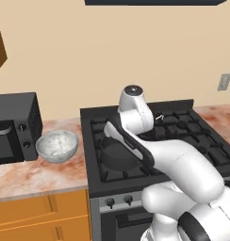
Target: Open the cabinet and move the ladle to the pot. Then close the cabinet.
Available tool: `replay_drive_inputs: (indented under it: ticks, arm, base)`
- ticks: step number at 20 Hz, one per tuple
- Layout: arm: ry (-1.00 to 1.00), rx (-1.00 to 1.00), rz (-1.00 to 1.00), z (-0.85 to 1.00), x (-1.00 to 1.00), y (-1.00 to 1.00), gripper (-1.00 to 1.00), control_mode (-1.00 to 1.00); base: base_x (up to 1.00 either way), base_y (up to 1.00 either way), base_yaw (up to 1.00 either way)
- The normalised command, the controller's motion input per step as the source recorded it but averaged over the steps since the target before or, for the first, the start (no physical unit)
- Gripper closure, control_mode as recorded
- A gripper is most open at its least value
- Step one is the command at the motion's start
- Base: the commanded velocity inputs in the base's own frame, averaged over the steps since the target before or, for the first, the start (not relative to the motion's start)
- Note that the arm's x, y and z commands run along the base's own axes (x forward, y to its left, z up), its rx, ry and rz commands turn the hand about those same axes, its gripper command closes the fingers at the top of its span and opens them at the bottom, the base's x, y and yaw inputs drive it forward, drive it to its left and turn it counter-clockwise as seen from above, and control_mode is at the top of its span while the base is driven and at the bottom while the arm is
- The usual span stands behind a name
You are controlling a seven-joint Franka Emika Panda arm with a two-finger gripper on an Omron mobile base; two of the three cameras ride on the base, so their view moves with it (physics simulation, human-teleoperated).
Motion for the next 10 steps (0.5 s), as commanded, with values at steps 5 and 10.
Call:
replay_drive_inputs:
  ticks: [5,10]
  arm:
    - [0.04,0.00,0.00,-0.27,0.27,0.10,1.00,-1.00]
    - [0.04,0.00,0.00,-0.29,0.24,0.08,1.00,-1.00]
  base:
    - [0.00,0.00,0.00]
    - [0.00,0.00,0.00]
